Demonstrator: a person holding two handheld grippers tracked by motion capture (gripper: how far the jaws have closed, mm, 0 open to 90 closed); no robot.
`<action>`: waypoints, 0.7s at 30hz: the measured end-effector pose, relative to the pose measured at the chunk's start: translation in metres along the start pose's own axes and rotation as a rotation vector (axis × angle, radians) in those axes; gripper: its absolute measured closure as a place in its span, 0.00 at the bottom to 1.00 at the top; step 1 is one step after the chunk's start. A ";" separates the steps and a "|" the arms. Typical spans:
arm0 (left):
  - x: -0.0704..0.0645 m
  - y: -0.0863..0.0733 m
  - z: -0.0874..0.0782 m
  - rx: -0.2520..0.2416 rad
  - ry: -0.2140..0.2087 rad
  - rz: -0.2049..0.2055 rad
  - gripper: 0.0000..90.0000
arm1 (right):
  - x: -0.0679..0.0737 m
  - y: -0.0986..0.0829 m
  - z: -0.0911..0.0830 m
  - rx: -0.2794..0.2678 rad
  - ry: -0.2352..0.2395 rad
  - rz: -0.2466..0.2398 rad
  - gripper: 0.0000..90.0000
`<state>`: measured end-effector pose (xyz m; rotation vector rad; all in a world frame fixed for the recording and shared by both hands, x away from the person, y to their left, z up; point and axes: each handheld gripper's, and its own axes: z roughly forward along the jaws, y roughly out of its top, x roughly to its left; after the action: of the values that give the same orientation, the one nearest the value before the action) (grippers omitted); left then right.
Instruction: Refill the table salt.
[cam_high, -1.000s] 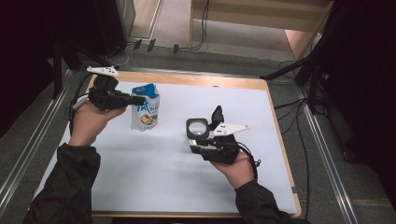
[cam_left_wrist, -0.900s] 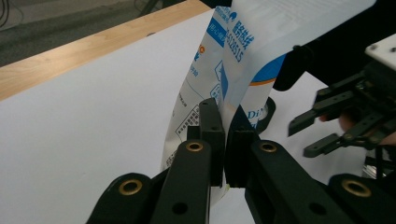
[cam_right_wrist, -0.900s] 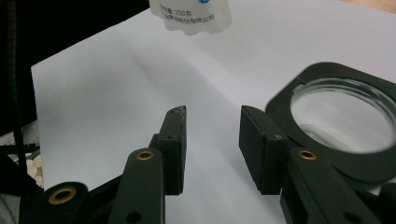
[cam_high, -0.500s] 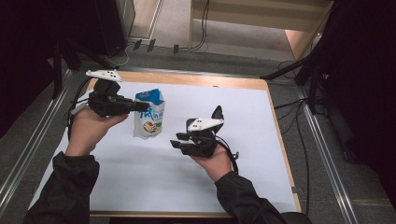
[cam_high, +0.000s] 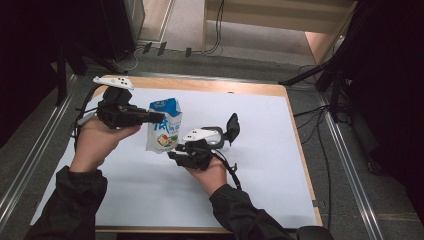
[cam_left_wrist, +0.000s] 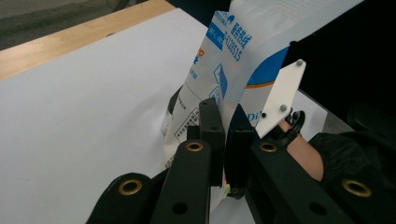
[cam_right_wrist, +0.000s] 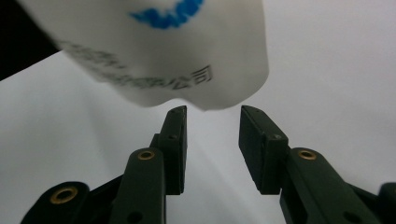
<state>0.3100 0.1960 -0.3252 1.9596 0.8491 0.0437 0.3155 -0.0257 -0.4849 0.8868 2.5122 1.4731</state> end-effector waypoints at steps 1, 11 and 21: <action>-0.001 0.001 0.000 0.001 -0.002 -0.001 1.00 | 0.000 0.000 0.001 -0.005 -0.004 -0.001 0.71; 0.008 -0.001 0.016 0.023 -0.050 -0.053 1.00 | -0.004 -0.001 -0.002 -0.048 -0.026 -0.002 0.73; 0.004 0.005 0.037 0.048 0.005 -0.017 0.99 | 0.005 -0.009 -0.007 -0.024 -0.034 -0.067 0.76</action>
<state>0.3296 0.1687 -0.3428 1.9977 0.8775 0.0176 0.3052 -0.0323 -0.4877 0.8092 2.4693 1.4526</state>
